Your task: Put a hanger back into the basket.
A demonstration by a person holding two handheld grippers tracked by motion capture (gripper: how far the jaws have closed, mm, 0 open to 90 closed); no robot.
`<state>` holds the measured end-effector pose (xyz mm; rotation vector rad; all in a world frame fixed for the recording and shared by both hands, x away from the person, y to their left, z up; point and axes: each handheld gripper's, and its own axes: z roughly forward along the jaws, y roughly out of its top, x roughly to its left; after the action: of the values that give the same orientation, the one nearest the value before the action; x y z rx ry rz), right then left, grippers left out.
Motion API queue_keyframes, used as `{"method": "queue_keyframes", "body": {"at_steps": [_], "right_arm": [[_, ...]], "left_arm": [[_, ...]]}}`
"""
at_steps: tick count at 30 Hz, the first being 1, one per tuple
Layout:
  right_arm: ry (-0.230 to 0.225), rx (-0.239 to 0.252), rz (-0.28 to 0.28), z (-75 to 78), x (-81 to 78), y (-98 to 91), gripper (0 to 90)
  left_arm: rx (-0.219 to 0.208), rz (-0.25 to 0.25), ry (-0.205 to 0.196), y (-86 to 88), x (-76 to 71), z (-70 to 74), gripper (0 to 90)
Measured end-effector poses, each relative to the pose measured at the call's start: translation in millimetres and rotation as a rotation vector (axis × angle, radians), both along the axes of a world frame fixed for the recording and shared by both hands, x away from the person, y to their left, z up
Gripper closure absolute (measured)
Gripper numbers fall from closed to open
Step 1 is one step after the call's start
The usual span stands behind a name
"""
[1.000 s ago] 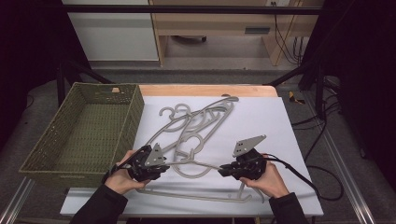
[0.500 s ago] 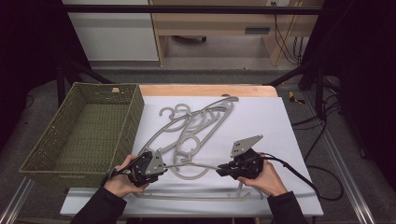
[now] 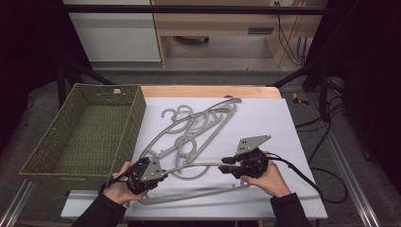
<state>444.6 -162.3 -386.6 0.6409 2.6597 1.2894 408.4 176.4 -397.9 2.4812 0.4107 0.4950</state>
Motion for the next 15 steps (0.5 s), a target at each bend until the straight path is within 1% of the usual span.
{"method": "queue_keyframes", "body": {"at_steps": [2, 3, 5, 7, 8, 9, 10, 12, 13, 14, 15], "right_arm": [[-0.042, 0.023, -0.036, 2.7, -0.4, -2.1, 55.4], [-0.066, 0.029, -0.050, 4.4, -1.0, -3.6, 53.7], [-0.096, 0.051, -0.089, 7.8, -2.0, -7.0, 49.5], [-0.121, 0.077, -0.122, 10.8, -2.7, -11.0, 45.0], [-0.137, 0.107, -0.161, 12.5, -3.2, -14.7, 39.7], [-0.140, 0.119, -0.179, 12.8, -3.4, -16.7, 37.3], [-0.140, 0.119, -0.179, 12.8, -3.4, -16.7, 37.3], [-0.144, 0.132, -0.216, 12.6, -3.9, -21.3, 32.9], [-0.145, 0.145, -0.246, 11.6, -4.7, -26.4, 28.3], [-0.145, 0.145, -0.246, 11.6, -4.7, -26.4, 28.3], [-0.146, 0.149, -0.266, 11.2, -5.6, -28.8, 26.3]], "left_arm": [[-0.012, 0.021, 0.005, 1.1, -0.2, 2.0, 82.4], [-0.020, 0.030, 0.007, 1.6, -0.2, 2.9, 82.4], [-0.028, 0.057, 0.006, 1.7, -0.5, 4.7, 82.5], [-0.041, 0.085, 0.004, 1.0, -0.8, 5.4, 82.6], [-0.046, 0.097, 0.003, 0.7, -0.6, 5.3, 82.6], [-0.053, 0.107, 0.005, 0.8, -0.5, 5.6, 82.6], [-0.058, 0.115, 0.003, 1.1, -0.2, 5.8, 82.6], [-0.071, 0.127, 0.004, 2.6, 0.6, 6.9, 82.6], [-0.081, 0.137, 0.004, 3.1, 0.7, 7.6, 82.6], [-0.098, 0.149, 0.002, 3.5, 0.5, 8.3, 82.6], [-0.105, 0.156, 0.000, 4.4, 0.7, 9.5, 82.6]]}}
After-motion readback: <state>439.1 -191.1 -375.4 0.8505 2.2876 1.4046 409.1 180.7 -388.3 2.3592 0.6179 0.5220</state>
